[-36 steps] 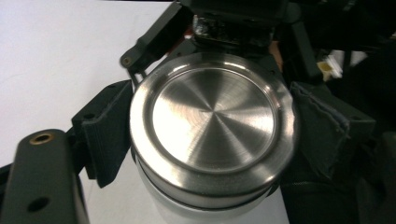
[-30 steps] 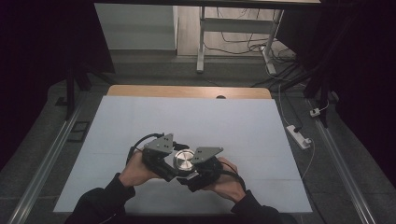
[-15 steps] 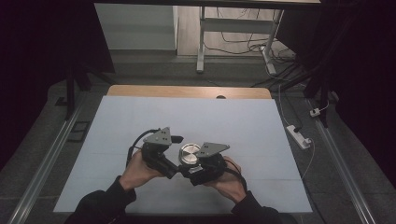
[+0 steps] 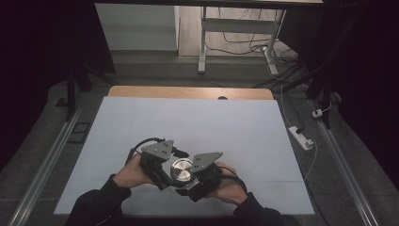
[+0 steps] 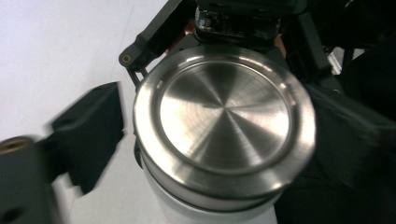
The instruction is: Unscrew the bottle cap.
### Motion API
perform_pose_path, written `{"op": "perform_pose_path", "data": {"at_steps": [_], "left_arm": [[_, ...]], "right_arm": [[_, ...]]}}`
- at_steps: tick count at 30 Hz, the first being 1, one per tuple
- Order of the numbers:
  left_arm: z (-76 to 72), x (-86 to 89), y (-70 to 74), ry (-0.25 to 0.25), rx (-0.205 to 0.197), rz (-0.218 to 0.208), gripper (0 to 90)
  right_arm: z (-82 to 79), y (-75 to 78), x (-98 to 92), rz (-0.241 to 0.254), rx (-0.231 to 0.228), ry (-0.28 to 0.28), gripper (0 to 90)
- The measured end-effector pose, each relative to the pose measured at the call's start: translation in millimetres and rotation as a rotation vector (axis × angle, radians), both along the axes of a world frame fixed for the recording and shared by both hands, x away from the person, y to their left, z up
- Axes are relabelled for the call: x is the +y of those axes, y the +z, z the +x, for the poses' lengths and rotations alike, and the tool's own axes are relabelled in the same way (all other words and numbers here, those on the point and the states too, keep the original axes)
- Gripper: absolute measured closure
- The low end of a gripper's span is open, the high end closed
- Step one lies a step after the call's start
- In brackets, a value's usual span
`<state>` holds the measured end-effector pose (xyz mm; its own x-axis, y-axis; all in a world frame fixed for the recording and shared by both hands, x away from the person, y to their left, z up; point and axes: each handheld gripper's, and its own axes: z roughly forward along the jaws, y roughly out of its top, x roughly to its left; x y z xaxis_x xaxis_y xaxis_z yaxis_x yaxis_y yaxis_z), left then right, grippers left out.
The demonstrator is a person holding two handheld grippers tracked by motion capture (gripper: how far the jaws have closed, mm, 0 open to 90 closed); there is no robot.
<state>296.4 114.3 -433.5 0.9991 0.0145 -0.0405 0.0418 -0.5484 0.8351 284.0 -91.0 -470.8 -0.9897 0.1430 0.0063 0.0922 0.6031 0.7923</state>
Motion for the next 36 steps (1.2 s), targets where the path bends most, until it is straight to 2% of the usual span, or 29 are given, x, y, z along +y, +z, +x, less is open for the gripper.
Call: {"op": "perform_pose_path", "data": {"at_steps": [1,5,7,10,11,12,13,14,15,18,19,21,23,25,27,29,32,34,36], "left_arm": [[-0.7,0.6,0.4,0.015,-0.012,-0.011,18.7],[-1.3,-2.2,2.3,0.099,-0.008,-0.027,19.3],[-2.3,-6.2,3.1,0.183,-0.008,-0.023,19.3],[-5.0,-16.0,3.0,0.337,-0.014,-0.007,19.3],[-6.3,-20.2,1.5,0.385,-0.003,-0.021,19.2],[-6.3,-20.2,1.5,0.385,-0.003,-0.021,19.0],[-4.5,-23.3,-1.3,0.424,0.038,-0.053,18.4],[-4.5,-23.3,-1.3,0.424,0.038,-0.053,15.2],[0.6,-20.8,-2.3,0.401,0.081,-0.09,8.9],[2.7,-10.3,1.3,0.347,0.064,-0.109,5.0],[3.4,-7.3,2.8,0.306,0.07,-0.112,5.0],[2.6,-2.5,5.5,0.274,0.026,-0.077,4.5],[3.1,1.6,6.0,0.222,-0.005,-0.032,4.7],[3.3,4.9,5.1,0.173,-0.02,-0.007,5.4],[3.1,6.4,4.4,0.138,-0.031,0.0,6.1],[1.9,6.2,3.6,0.082,-0.021,-0.011,7.9],[-1.0,2.5,2.7,0.024,-0.022,0.008,9.5],[-3.1,0.0,1.8,0.007,-0.035,0.023,10.8],[-4.8,-0.8,1.2,0.007,-0.042,0.005,18.2]], "right_arm": [[0.0,0.5,-0.1,0.003,-0.003,-0.006,15.1],[2.5,3.5,-2.6,0.022,-0.006,-0.057,15.2],[3.9,4.3,-3.1,0.02,-0.005,-0.111,15.2],[8.5,3.8,-4.3,0.011,-0.027,-0.211,15.1],[9.3,3.1,-4.3,0.002,-0.04,-0.246,15.2],[9.3,3.1,-4.3,0.002,-0.04,-0.246,15.2],[11.8,1.0,-6.3,0.006,-0.037,-0.292,15.2],[12.2,0.5,-6.9,0.008,-0.033,-0.305,15.2],[13.1,0.0,-7.8,0.007,-0.039,-0.311,15.1],[14.3,-0.1,-9.8,0.018,-0.03,-0.312,15.2],[14.7,0.3,-10.6,0.022,-0.029,-0.306,15.1],[15.5,0.9,-11.3,0.025,-0.023,-0.275,15.1],[14.6,1.5,-11.6,0.031,-0.004,-0.232,15.1],[13.2,2.3,-11.0,0.04,0.015,-0.176,15.1],[10.5,3.6,-9.1,0.037,0.014,-0.126,15.2],[7.4,4.0,-6.6,0.03,0.018,-0.079,15.1],[1.6,3.2,-2.7,0.008,0.022,-0.025,15.1],[-0.3,2.4,-0.5,-0.001,0.008,0.005,15.1],[-1.9,2.3,1.2,-0.005,0.005,0.002,15.2]]}}
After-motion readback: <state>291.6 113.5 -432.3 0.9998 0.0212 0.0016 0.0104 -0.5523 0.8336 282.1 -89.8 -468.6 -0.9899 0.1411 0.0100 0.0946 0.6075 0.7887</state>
